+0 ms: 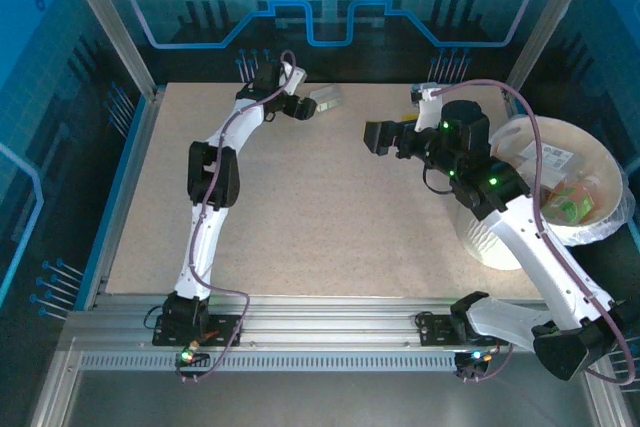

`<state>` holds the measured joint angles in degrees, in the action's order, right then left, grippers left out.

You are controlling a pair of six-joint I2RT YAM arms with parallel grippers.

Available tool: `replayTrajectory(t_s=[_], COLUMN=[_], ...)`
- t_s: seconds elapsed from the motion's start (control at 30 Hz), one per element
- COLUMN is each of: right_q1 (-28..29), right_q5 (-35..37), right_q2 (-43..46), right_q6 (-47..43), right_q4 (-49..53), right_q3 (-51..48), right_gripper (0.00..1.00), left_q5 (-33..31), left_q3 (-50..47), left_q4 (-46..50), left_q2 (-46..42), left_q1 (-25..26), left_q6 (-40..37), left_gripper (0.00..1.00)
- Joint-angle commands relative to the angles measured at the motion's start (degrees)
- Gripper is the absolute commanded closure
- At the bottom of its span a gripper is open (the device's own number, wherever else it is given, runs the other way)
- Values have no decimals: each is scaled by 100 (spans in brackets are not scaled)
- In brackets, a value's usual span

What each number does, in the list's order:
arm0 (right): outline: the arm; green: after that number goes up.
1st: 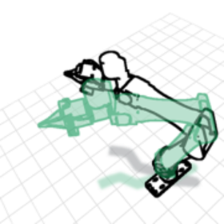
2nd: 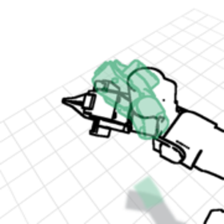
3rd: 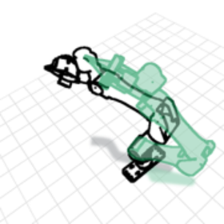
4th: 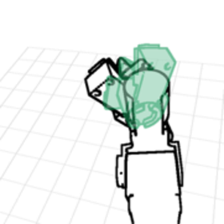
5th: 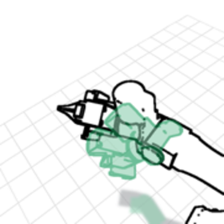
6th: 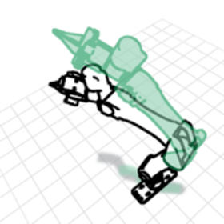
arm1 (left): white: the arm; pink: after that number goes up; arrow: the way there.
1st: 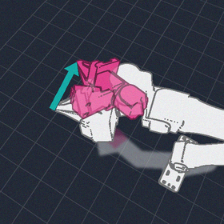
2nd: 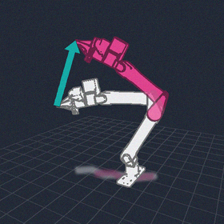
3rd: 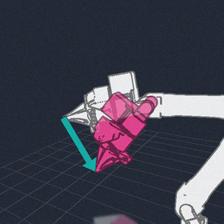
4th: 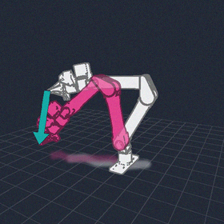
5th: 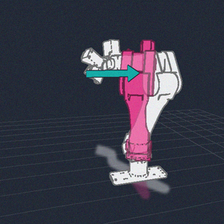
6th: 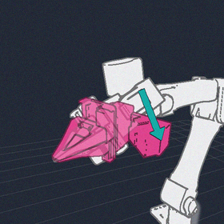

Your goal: Put the plastic bottles in the bin

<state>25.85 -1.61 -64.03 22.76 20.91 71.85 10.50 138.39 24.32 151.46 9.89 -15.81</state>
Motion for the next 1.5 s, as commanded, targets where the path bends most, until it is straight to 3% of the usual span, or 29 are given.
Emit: replayTrajectory(t_s=[0.0,0.2,0.43,0.73,0.97,1.17,1.47], right_q1=[78,78,70,71,72,77,78], right_q5=[260,375,489,682,817,772,650], right_q2=[14,22,151,449,558,567,371], right_q6=[-143,-175,-259,-255,-275,-237,5], right_q4=[-91,-38,62,159,208,280,220], right_q3=[143,162,172,58,-14,-48,-222], right_gripper=[0,0,0,0,0,0,0], left_q5=[459,619,-92,-1097,-1469,-1398,-1191], left_q3=[545,1050,1006,901,760,-257,-2621], left_q4=[616,1220,1295,891,693,209,-915], left_q2=[330,595,674,788,730,113,-1310], left_q1=[-50,62,263,496,508,505,576], left_q6=[-532,-1020,-1429,-1600,-1424,-904,-239], left_gripper=[2,12,32,48,61,66,72])
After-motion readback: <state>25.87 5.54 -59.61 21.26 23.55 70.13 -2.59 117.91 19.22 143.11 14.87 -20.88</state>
